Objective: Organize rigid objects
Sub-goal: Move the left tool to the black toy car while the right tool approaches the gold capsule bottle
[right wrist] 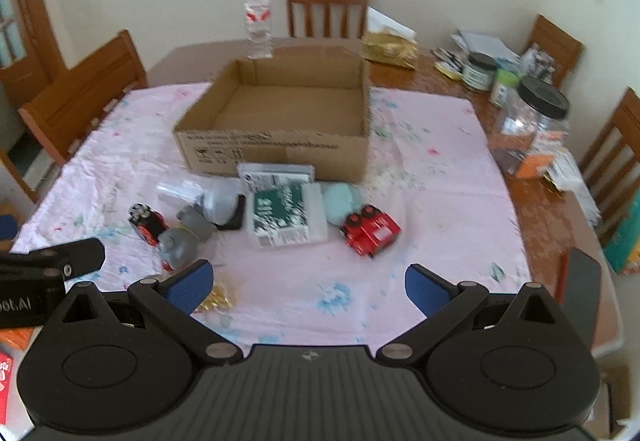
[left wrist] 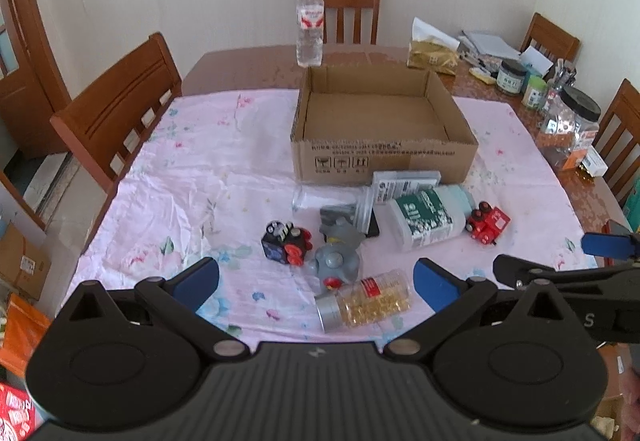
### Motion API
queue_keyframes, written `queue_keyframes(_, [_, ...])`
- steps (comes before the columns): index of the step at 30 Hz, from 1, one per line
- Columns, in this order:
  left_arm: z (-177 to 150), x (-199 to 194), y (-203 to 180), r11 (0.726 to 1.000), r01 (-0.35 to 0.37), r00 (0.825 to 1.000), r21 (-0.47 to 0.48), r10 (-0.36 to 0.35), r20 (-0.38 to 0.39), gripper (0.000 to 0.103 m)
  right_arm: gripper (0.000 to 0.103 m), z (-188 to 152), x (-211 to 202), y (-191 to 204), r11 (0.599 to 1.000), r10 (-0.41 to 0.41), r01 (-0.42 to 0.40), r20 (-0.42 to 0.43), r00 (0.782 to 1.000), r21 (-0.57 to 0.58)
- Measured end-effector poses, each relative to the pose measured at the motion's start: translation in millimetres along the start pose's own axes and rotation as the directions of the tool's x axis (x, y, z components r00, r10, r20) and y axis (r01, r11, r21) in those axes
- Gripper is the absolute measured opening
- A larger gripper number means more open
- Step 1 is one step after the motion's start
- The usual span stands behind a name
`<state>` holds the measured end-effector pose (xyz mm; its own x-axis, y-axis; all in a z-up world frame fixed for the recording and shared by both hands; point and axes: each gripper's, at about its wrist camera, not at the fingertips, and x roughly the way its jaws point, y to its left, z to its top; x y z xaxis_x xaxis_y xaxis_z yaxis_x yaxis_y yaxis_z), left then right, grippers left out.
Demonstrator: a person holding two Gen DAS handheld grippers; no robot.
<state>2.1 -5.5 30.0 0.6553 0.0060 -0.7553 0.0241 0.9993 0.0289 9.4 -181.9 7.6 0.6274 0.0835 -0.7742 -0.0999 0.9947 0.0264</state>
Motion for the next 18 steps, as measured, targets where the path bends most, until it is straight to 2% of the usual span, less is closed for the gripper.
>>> queue_keyframes(6, [-2.2, 8.6, 13.5, 1.000, -0.002, 0.999, 0.014, 0.001, 0.037, 0.103, 0.103, -6.9, 16.0, -1.9, 0.994, 0.105, -0.104, 0.023, 0.994, -0.044])
queue_keyframes(11, [-9.1, 23.7, 30.3, 1.000, 0.015, 0.999, 0.020, -0.015, 0.030, 0.103, 0.103, -16.4, 36.3, 5.0, 0.983, 0.159, -0.160, -0.013, 0.987, -0.094])
queue_keyframes(18, [-15.6, 46.0, 57.3, 0.999, 0.009, 1.000, 0.041, -0.009, 0.009, 0.103, 0.103, -27.2, 61.6, 25.9, 0.976, 0.174, -0.179, -0.050, 0.983, -0.123])
